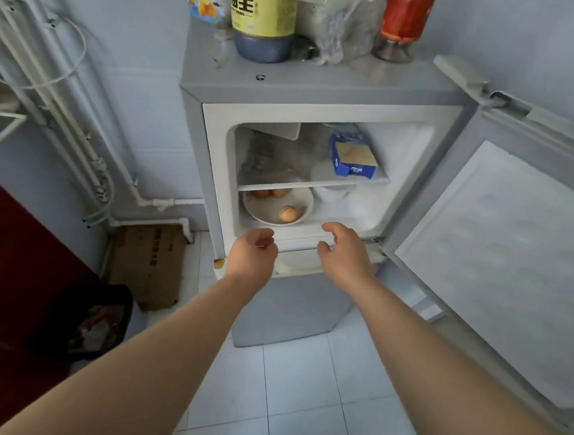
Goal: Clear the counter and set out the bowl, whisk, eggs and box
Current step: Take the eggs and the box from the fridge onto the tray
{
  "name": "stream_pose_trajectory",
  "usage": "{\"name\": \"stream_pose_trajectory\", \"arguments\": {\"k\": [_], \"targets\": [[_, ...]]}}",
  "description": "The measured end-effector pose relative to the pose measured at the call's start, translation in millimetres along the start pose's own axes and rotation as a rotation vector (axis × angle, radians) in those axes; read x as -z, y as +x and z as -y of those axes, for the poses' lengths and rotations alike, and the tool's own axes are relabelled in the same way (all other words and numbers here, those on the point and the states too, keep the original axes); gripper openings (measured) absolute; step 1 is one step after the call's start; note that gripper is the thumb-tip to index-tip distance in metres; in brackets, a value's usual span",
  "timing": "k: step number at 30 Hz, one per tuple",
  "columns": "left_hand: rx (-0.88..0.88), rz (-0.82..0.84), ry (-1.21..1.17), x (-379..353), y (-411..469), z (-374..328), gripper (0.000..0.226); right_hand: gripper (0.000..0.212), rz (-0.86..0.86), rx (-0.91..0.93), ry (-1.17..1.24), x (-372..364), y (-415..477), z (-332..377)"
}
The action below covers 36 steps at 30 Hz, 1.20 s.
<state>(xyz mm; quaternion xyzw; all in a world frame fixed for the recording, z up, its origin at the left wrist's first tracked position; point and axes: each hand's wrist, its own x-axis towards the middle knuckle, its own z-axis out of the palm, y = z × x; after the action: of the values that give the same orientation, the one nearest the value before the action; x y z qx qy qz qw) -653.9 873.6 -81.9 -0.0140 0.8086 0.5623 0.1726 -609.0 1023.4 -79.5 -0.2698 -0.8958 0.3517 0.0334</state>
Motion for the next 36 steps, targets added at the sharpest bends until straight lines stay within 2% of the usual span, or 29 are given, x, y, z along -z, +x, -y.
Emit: {"name": "stream_pose_trajectory", "arguments": {"k": [7, 17, 22, 26, 33, 36], "targets": [[-0.018, -0.021, 0.112, -30.4, 58.0, 9.0, 0.037, 0.041, 0.030, 0.018, -0.007, -26.7, 58.4, -25.3], [-0.083, -0.115, 0.206, -68.8, 142.5, 22.5, 0.042, 0.041, 0.036, 0.174, 0.015, -57.6, 148.7, -33.9], [-0.102, -0.118, 0.207, -83.5, 174.4, 33.5, 0.055, 0.040, 0.028, 0.227, 0.001, -73.2, 182.0, -45.6], [-0.185, -0.090, 0.326, -90.7, 187.4, 37.8, 0.044, 0.039, 0.007, 0.274, -0.019, -81.3, 199.1, -50.5], [-0.226, 0.012, 0.617, -96.0, 199.9, 37.3, 0.041, 0.033, -0.014, 0.336, 0.013, -94.7, 215.5, -45.0], [-0.280, -0.040, 0.662, -91.5, 203.9, 40.1, 0.035, 0.031, -0.031, 0.355, 0.021, -101.5, 220.1, -41.4]]}}
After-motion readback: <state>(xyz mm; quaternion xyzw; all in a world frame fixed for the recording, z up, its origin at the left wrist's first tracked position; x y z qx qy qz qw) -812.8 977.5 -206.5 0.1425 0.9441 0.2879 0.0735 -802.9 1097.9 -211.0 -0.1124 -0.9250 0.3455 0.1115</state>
